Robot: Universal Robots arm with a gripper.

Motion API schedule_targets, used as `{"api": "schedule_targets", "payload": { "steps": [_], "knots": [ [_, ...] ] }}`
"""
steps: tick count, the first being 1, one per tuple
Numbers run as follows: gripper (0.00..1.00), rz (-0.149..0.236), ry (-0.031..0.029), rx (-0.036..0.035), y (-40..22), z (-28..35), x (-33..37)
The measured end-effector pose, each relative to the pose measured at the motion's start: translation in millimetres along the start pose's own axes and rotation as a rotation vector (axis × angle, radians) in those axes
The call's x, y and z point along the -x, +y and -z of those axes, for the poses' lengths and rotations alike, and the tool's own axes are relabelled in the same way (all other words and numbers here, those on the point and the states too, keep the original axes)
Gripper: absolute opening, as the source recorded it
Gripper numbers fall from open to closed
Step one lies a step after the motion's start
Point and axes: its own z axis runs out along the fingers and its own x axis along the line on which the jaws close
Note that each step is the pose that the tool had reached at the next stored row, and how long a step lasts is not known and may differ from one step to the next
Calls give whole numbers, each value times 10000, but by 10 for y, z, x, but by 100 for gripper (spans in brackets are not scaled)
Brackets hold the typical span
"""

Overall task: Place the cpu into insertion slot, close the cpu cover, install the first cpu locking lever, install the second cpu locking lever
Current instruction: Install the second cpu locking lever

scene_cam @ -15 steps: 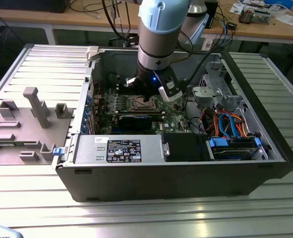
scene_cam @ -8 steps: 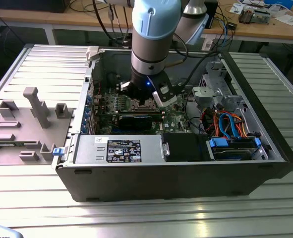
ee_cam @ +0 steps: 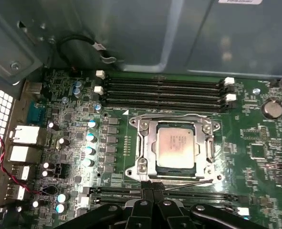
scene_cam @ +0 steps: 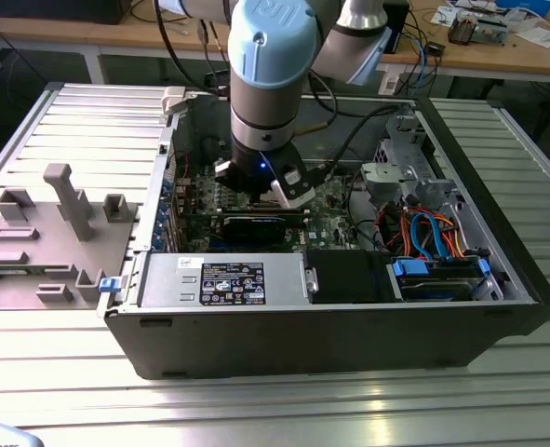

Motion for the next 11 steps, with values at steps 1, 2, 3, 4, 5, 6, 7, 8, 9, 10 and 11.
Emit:
{"api": "schedule_targets", "payload": {
  "steps": [1, 2, 3, 4, 5, 6, 7, 8, 9, 10, 11],
  "knots": [
    [11, 13, 5, 0, -6, -25, -24],
    [11, 29, 9, 0, -16, -65, -56],
    [11, 62, 19, 0, -24, -96, -67],
    [11, 102, 31, 1, -26, -119, -72],
    [11, 137, 41, 1, -26, -139, -77],
    [11, 197, 60, 1, -22, -176, -91],
    [11, 242, 74, 1, -13, -206, -107],
    [11, 260, 80, -2, -5, -220, -115],
    [11, 276, 85, -3, 4, -231, -121],
    [11, 296, 91, -11, 21, -245, -126],
    [11, 315, 98, -21, 52, -263, -125]
  ]
}}
